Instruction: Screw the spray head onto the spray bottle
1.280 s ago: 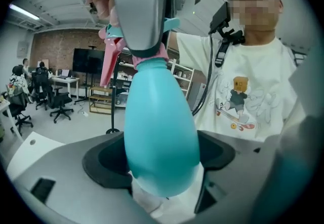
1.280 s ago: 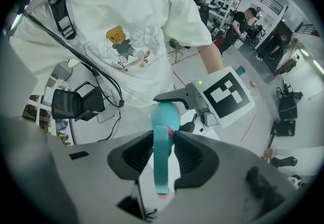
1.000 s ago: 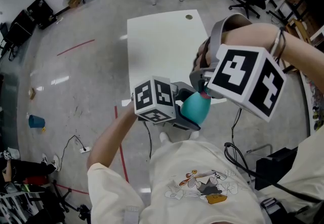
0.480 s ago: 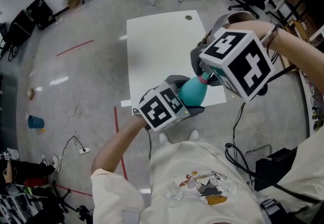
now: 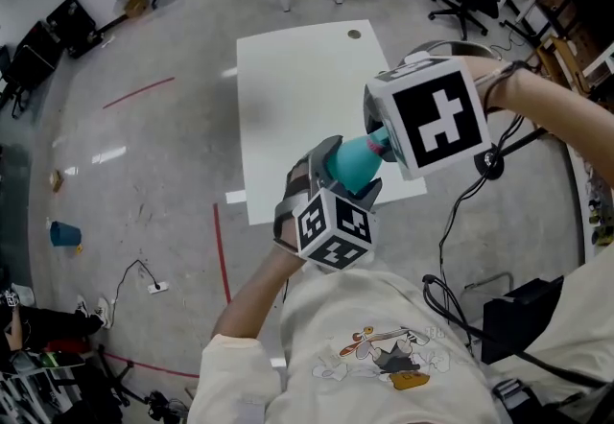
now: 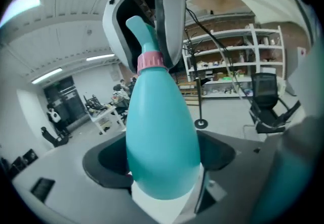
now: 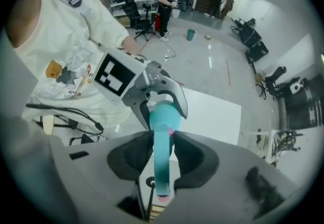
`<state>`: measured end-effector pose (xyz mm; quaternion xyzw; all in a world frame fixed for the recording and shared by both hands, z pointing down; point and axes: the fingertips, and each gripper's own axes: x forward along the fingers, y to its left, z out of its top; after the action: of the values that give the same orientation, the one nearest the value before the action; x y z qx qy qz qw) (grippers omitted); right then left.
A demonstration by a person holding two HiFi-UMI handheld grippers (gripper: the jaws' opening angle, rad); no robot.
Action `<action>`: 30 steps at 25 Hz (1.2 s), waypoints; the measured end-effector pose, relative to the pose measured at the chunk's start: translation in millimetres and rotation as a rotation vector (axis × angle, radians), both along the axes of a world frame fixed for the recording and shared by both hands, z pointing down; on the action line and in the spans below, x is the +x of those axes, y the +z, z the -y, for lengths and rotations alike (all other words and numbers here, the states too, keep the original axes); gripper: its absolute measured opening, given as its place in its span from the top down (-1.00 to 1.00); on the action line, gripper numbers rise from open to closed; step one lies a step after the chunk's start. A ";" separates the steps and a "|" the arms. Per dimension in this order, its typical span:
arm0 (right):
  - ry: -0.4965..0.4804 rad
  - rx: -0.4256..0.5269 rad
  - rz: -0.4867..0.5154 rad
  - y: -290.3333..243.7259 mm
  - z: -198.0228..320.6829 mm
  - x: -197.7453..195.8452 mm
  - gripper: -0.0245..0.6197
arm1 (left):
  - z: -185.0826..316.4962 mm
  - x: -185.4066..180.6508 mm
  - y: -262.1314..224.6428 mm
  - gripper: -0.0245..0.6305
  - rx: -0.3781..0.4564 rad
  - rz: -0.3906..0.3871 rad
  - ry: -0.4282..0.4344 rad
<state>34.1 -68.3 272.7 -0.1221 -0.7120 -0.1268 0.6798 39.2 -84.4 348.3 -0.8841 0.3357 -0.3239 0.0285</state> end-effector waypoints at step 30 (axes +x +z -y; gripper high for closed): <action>0.462 -0.294 0.425 -88.0 2.6 -30.3 0.39 | 29.7 -13.5 -30.4 -0.32 0.231 -0.152 -0.089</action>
<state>3.8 -70.9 184.7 -0.0253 -0.8572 0.1117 0.5022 25.6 -114.1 317.9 -0.8811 0.4110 -0.2161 0.0902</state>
